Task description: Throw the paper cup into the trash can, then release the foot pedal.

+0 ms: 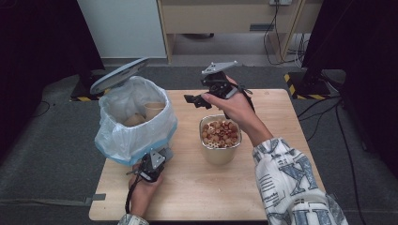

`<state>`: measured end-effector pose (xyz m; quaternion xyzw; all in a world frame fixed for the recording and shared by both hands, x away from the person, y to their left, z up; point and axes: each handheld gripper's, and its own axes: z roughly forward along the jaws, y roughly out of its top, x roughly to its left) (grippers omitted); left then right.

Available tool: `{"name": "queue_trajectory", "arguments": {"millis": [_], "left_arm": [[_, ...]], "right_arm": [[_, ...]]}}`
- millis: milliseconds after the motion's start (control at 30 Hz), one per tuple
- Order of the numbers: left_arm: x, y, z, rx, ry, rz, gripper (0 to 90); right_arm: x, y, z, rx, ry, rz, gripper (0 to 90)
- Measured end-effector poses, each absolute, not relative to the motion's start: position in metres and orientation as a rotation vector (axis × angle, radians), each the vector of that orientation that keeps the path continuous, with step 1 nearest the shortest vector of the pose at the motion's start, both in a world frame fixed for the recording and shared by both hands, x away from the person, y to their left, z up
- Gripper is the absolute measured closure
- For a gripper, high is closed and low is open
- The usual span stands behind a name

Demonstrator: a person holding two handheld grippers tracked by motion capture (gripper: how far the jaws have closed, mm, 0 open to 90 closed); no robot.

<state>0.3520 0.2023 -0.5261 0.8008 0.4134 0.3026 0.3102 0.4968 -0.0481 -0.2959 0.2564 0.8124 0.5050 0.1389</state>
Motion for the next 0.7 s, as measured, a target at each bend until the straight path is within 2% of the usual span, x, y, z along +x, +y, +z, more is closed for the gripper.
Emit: {"name": "queue_trajectory", "arguments": {"millis": [100,133,367,467,700], "left_arm": [[0.349,0.203,-0.521,2.070,1.125,0.816,71.8],[0.347,0.203,-0.519,2.056,1.121,0.812,68.8],[0.331,0.193,-0.506,2.026,1.075,0.790,56.1],[0.327,0.191,-0.503,2.020,1.068,0.751,54.5],[0.327,0.187,-0.502,2.028,1.066,0.684,43.7]], "right_arm": [[0.498,-0.061,-0.298,0.774,2.332,1.449,9.4],[0.498,-0.067,-0.298,0.778,2.328,1.445,9.4],[0.502,-0.104,-0.302,0.863,2.279,1.421,9.3],[0.502,-0.119,-0.305,0.904,2.250,1.410,9.0],[0.501,-0.152,-0.317,1.002,2.173,1.380,7.8]]}}
